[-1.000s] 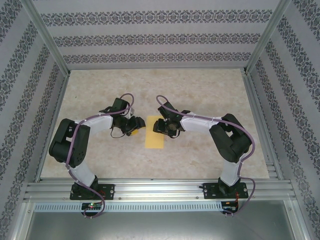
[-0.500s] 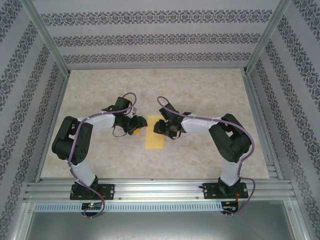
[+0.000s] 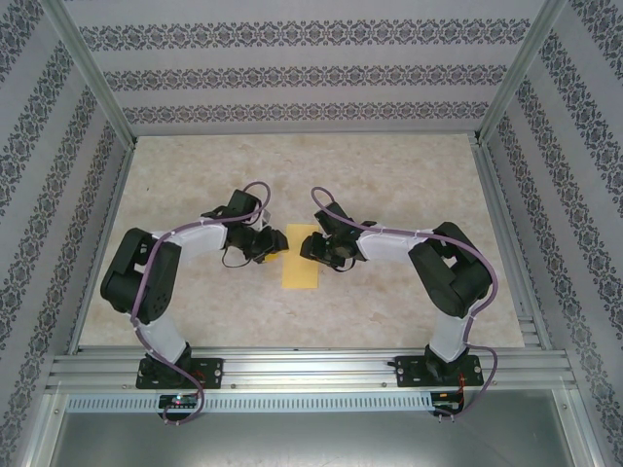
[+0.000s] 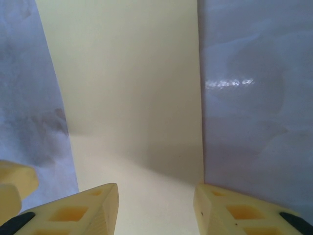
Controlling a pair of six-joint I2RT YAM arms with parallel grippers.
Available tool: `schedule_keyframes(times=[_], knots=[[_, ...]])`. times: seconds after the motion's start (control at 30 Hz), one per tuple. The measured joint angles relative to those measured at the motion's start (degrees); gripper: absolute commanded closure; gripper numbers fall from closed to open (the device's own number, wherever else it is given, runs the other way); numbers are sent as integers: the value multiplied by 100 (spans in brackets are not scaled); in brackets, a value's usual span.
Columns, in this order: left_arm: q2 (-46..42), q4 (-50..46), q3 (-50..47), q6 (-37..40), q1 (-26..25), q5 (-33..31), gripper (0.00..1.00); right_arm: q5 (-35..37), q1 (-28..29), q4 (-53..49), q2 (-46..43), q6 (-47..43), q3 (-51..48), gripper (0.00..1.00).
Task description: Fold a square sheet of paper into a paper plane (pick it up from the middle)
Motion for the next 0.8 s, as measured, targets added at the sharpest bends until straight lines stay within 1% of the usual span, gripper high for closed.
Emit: schedule_keyframes(times=[0.23, 0.37, 0.57, 0.8], knots=[[-557, -22, -651, -122, -79, 66, 59, 0, 0, 2, 15, -2, 0, 54], [-577, -24, -835, -203, -216, 210, 58, 2, 0, -2, 20, -2, 4, 54], [-549, 61, -839, -282, -334, 343, 59, 2, 0, -2, 20, -2, 4, 54], [-435, 74, -839, -284, -398, 343, 59, 2, 0, -4, 20, -2, 7, 54]])
